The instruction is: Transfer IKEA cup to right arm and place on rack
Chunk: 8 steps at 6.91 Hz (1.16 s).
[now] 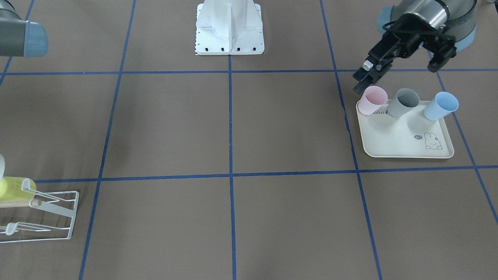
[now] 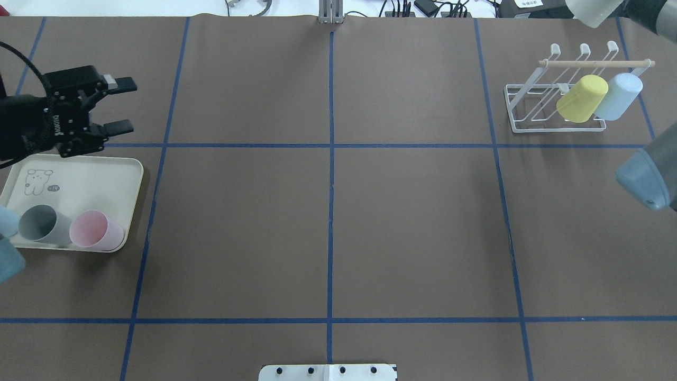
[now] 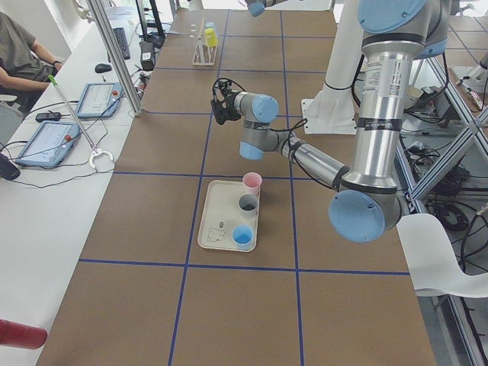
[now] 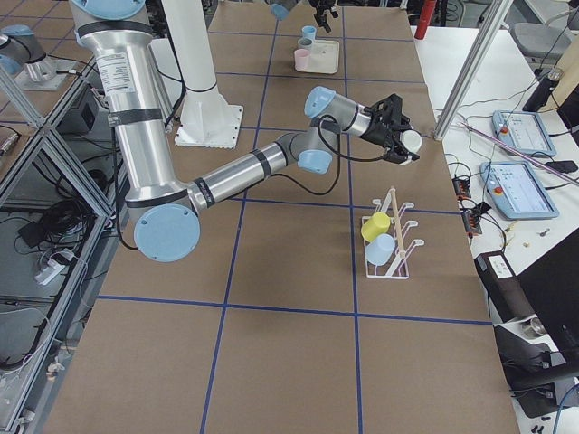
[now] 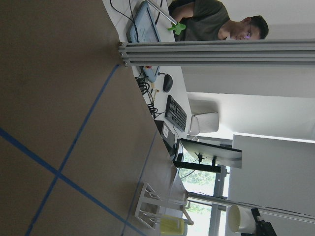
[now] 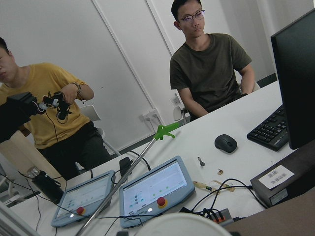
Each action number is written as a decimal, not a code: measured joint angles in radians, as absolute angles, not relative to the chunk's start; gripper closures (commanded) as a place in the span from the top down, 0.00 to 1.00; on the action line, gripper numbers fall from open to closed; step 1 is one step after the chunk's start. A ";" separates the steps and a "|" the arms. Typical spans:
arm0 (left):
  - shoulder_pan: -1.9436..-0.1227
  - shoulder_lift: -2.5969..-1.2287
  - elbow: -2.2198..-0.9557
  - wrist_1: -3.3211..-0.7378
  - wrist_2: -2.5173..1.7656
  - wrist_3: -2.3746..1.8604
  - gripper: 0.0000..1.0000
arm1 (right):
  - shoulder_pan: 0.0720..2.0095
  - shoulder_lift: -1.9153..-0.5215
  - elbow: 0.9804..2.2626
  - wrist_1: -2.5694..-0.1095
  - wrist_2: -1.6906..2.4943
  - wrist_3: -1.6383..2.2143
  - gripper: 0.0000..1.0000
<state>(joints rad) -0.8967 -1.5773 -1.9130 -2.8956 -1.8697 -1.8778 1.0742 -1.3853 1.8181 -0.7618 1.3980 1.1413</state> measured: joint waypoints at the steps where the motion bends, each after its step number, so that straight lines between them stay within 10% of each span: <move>1: -0.959 -1.519 -1.916 -2.874 -1.937 -1.749 1.00 | 1.073 -1.405 1.818 -0.782 1.372 1.070 0.00; 8: -1.133 -1.267 -1.910 -2.859 -2.080 -1.261 1.00 | 0.916 -1.409 1.778 -0.893 1.240 1.000 0.00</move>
<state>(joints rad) -1.1335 -1.2672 -1.9095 -2.8593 -2.0798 -1.2611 0.9157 -1.4094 1.7777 -0.8931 1.2401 1.0001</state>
